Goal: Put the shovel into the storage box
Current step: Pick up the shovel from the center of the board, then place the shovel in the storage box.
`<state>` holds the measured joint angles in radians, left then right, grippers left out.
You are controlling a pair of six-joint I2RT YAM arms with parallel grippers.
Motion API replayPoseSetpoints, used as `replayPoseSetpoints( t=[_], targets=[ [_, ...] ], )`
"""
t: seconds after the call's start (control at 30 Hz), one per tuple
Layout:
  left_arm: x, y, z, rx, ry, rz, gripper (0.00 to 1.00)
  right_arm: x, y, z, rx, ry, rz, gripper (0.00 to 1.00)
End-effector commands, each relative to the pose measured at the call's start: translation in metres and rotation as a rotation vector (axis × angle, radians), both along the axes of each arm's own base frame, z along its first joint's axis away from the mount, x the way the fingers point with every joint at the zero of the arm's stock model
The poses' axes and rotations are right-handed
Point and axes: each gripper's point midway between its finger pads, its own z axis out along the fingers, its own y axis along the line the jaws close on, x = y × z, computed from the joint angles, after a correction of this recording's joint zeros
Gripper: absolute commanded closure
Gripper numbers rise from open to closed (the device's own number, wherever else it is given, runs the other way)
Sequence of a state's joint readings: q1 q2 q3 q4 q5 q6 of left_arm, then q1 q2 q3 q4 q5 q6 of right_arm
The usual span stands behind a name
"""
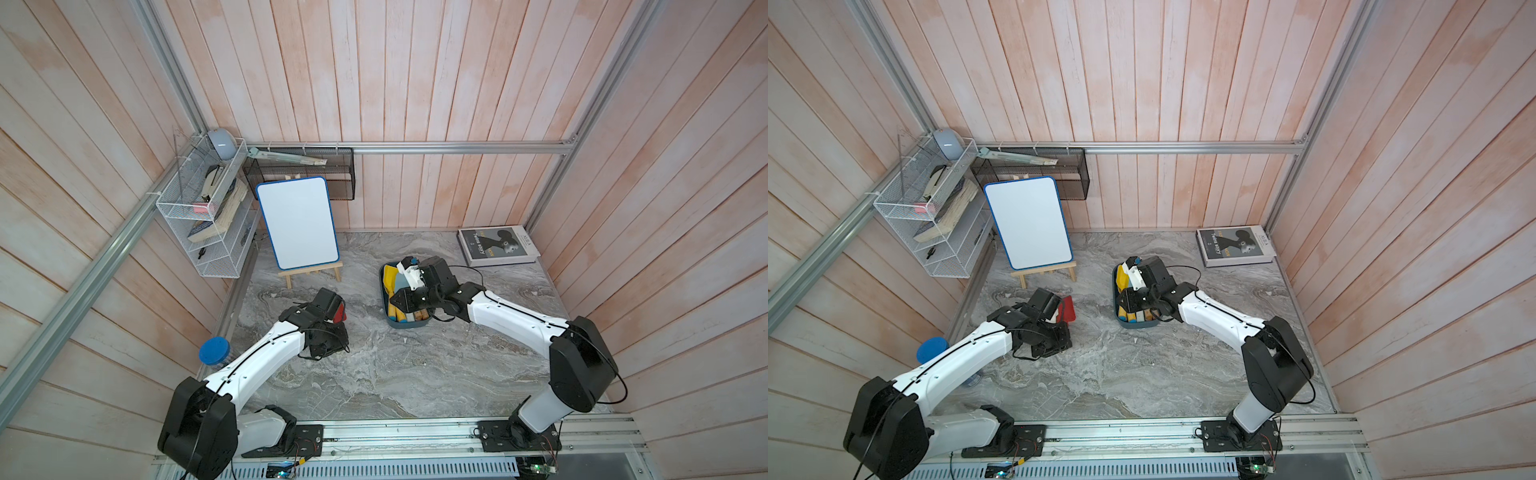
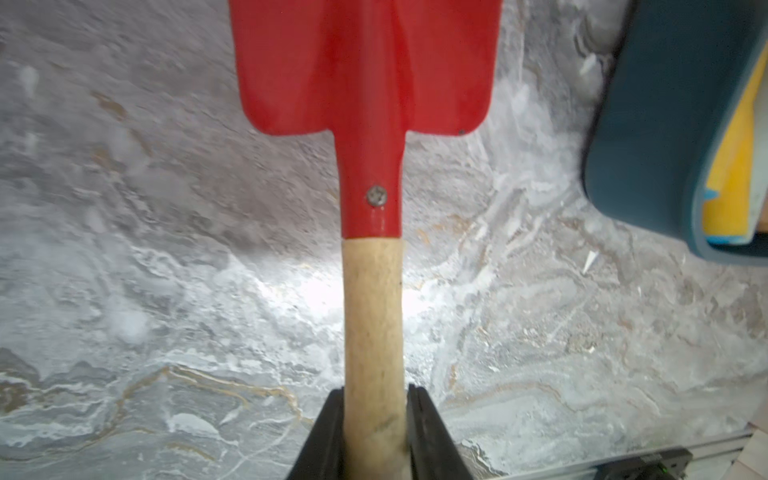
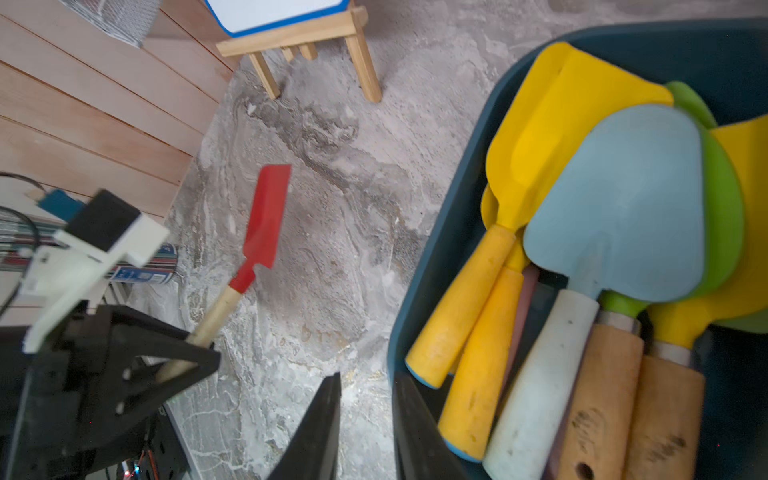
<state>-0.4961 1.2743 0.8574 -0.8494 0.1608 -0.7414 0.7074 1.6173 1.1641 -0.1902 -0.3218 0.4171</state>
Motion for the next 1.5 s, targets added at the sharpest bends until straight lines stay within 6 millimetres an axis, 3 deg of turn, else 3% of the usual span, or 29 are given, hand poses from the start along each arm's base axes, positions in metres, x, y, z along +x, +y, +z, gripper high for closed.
replayPoseSetpoints(
  t=[0.0, 0.37, 0.57, 0.93, 1.2, 1.47],
  targets=[
    [0.01, -0.026, 0.018, -0.051, -0.032, -0.034, 0.98, 0.003, 0.013, 0.008, 0.012, 0.004, -0.011, 0.72],
    [0.022, -0.083, 0.054, -0.077, -0.109, -0.153, 0.98, 0.01, 0.029, 0.002, 0.029, 0.034, -0.028, 0.68],
    [0.022, -0.099, 0.056, -0.078, -0.113, -0.189, 0.99, 0.015, 0.03, 0.0, 0.025, 0.038, -0.045, 0.67],
    [0.022, -0.104, 0.064, -0.091, -0.136, -0.192, 0.99, 0.018, 0.023, -0.01, -0.019, 0.04, -0.082, 0.68],
    [0.023, -0.103, 0.064, -0.083, -0.142, -0.187, 0.99, 0.021, 0.006, -0.006, -0.057, 0.011, -0.137, 0.68],
    [0.024, -0.109, 0.07, -0.117, -0.162, -0.192, 0.99, 0.02, 0.006, -0.011, -0.034, 0.028, -0.129, 0.69]
  ],
)
